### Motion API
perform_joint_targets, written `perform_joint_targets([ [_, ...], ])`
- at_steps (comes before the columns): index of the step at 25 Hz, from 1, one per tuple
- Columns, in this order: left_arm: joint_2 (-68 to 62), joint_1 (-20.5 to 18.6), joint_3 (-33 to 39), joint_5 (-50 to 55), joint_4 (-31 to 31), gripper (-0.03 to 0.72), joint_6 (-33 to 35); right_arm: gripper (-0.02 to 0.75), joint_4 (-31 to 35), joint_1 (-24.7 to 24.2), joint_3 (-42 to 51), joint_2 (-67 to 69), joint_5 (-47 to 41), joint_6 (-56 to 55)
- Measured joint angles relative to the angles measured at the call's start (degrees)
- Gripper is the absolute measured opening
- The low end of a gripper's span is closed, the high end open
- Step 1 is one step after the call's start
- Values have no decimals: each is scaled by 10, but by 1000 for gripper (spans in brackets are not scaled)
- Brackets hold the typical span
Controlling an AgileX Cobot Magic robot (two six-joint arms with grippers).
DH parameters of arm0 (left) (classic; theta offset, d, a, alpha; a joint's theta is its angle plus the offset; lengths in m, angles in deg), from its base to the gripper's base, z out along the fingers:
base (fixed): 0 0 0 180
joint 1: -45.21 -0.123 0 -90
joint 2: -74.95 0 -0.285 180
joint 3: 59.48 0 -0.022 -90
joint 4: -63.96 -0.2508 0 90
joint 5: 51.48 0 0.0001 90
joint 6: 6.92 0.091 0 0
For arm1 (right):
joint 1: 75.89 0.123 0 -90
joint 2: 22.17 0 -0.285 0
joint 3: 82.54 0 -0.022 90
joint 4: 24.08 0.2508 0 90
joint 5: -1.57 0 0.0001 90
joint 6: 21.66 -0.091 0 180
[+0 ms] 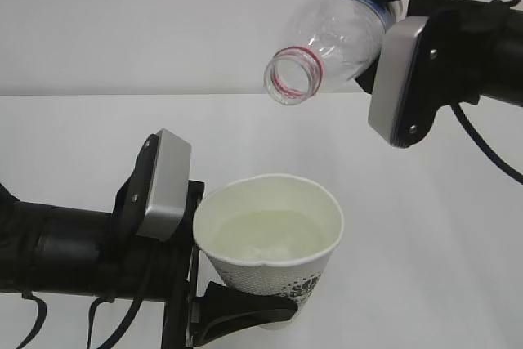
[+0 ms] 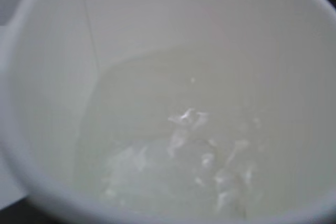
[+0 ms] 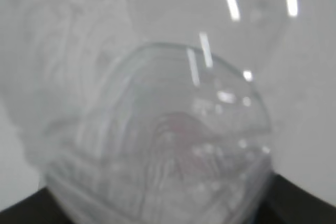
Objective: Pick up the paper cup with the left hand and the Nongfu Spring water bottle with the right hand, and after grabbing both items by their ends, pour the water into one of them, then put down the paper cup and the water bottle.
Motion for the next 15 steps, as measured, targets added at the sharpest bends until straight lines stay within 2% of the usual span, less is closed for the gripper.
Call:
perform_joint_targets([
  [15,0,0,0,0,0,492,0,430,0,0,0,0,4,-183],
])
